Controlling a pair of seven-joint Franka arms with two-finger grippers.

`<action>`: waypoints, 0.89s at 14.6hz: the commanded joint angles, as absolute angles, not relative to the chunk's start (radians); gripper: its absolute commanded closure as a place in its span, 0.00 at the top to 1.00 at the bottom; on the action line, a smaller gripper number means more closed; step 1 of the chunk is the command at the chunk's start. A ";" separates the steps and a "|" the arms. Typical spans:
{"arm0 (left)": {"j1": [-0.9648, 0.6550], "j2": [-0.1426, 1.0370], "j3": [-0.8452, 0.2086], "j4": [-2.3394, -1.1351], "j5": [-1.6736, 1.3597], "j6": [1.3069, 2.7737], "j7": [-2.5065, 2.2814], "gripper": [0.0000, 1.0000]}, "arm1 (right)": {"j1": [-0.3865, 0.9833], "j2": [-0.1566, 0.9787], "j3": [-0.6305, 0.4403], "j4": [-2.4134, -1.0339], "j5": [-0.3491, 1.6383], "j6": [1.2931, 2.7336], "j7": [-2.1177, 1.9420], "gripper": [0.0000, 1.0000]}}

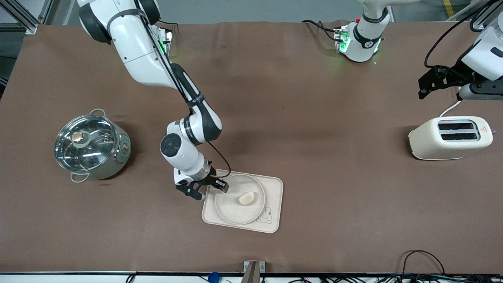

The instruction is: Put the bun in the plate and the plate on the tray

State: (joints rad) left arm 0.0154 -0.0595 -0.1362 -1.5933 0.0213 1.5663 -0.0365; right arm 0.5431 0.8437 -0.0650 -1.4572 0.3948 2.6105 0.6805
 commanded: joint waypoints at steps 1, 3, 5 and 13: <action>0.023 -0.086 -0.138 -1.609 0.002 1.559 -0.020 1.00 | 0.529 0.746 -0.067 -1.513 0.407 2.544 0.640 0.63; 0.023 -0.084 -0.138 -1.609 0.002 1.559 -0.020 1.00 | 0.508 0.704 -0.069 -1.522 0.407 2.505 0.647 0.75; 0.023 -0.083 -0.138 -1.609 0.002 1.559 -0.020 1.00 | 0.482 0.654 -0.084 -1.564 0.405 2.500 0.643 0.86; 0.025 -0.075 -0.132 -1.589 0.008 1.559 -0.012 1.00 | 0.460 0.312 -0.314 -1.766 0.396 2.242 0.504 1.00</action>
State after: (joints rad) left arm 0.0158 -0.0599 -0.1346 -1.5941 0.0213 1.5664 -0.0365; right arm 0.4592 0.4698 -0.2512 -1.6640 0.3937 2.3731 0.5853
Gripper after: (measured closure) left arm 0.000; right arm 0.000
